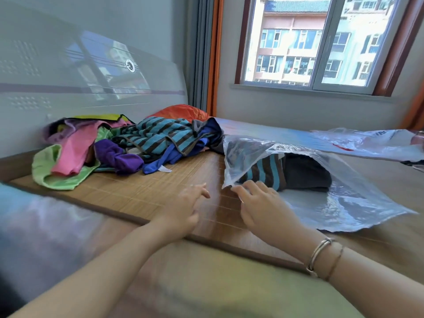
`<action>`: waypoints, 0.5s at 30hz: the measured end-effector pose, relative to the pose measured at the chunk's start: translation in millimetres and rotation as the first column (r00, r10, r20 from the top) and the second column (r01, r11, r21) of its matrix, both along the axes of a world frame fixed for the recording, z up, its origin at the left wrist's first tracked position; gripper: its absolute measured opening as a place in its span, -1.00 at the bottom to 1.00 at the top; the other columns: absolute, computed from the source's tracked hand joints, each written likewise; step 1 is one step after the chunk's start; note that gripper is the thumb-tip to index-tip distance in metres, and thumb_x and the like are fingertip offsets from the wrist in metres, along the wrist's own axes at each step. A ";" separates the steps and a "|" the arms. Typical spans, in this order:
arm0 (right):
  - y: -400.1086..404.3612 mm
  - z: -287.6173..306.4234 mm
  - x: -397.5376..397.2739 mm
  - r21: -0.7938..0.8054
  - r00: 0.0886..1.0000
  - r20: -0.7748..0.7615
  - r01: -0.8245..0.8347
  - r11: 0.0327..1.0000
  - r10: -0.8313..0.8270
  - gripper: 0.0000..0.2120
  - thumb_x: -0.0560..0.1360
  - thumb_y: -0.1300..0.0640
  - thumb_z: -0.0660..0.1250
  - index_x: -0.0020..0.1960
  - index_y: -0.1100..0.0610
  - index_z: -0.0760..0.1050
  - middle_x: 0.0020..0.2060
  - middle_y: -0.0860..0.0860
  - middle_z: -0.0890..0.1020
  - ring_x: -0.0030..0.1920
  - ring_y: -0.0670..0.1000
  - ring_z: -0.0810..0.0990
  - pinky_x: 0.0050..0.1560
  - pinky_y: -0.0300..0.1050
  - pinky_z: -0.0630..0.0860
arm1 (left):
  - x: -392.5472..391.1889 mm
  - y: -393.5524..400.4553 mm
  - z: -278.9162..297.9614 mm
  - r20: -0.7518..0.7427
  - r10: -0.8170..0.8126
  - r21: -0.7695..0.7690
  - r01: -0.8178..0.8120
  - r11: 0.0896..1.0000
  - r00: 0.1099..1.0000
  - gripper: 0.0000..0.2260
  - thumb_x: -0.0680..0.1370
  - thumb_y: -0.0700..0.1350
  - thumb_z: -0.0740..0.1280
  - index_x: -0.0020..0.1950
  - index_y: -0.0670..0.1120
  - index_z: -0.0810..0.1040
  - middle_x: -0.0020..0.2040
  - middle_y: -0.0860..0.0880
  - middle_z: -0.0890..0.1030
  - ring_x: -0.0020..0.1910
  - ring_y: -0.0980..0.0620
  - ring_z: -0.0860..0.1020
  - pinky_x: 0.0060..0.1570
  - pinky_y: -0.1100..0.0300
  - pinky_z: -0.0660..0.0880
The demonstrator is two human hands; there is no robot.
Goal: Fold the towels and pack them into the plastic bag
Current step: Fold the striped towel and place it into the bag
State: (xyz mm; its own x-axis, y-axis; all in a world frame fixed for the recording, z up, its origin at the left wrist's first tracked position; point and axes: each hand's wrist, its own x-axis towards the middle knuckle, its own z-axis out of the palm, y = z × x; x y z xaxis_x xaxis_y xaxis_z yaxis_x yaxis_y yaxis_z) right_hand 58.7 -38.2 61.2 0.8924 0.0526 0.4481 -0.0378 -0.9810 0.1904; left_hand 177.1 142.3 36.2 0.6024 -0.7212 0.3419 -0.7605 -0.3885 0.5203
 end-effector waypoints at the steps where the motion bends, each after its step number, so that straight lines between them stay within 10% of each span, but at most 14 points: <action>1: 12.1 2.1 5.0 0.002 0.999 0.017 -0.037 0.999 0.037 -0.64 0.46 0.16 0.24 0.25 0.10 0.45 0.04 0.04 0.54 -0.01 0.09 0.53 -0.04 -0.04 0.51 | 5.4 16.2 -0.5 -0.044 0.051 0.011 -0.051 0.999 0.998 -0.61 0.51 -0.33 0.22 0.26 0.02 0.45 0.46 0.06 0.33 0.42 0.09 0.32 0.29 0.24 0.30; 5: 61.5 4.6 40.6 0.084 0.984 -0.035 -0.172 0.982 0.175 -0.64 0.53 0.15 0.21 0.32 0.06 0.39 0.15 0.01 0.48 0.13 0.04 0.48 0.12 -0.08 0.49 | 47.1 73.0 -10.0 -0.125 0.279 0.071 -0.272 0.960 0.952 -0.61 0.57 -0.23 0.22 0.38 0.02 0.36 0.40 -0.04 0.41 0.30 0.02 0.42 0.27 0.11 0.35; 11: 112.1 -18.9 131.7 0.544 0.957 -0.188 -0.087 0.835 0.222 -0.60 0.59 0.14 0.12 0.42 0.01 0.30 0.38 -0.03 0.33 0.25 0.01 0.45 0.20 -0.12 0.43 | 108.5 133.8 -32.7 -0.022 0.513 0.448 -0.450 0.772 0.858 -0.49 0.63 0.23 0.01 0.56 0.18 0.06 0.59 0.10 -0.03 0.57 -0.02 -0.12 0.49 -0.07 -0.21; 15: 113.9 -30.6 213.8 0.658 0.966 -0.188 -0.012 0.753 0.180 -0.57 0.60 0.14 0.14 0.46 0.03 0.27 0.49 0.01 0.18 0.29 0.02 0.41 0.22 -0.14 0.38 | 143.9 137.7 -28.6 0.021 0.531 0.535 -0.459 0.710 0.847 -0.39 0.52 0.43 -0.06 0.54 0.30 -0.01 0.59 0.09 -0.12 0.57 -0.09 -0.19 0.49 -0.09 -0.23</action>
State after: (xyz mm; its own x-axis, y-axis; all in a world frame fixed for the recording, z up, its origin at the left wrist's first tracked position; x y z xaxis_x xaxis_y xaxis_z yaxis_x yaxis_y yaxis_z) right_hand 272.5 75.7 30.6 0.9774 -0.0834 0.1941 0.0251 -0.8662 -0.4990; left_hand 321.0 280.0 7.7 0.9330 -0.3498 -0.0842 -0.3257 -0.9205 0.2159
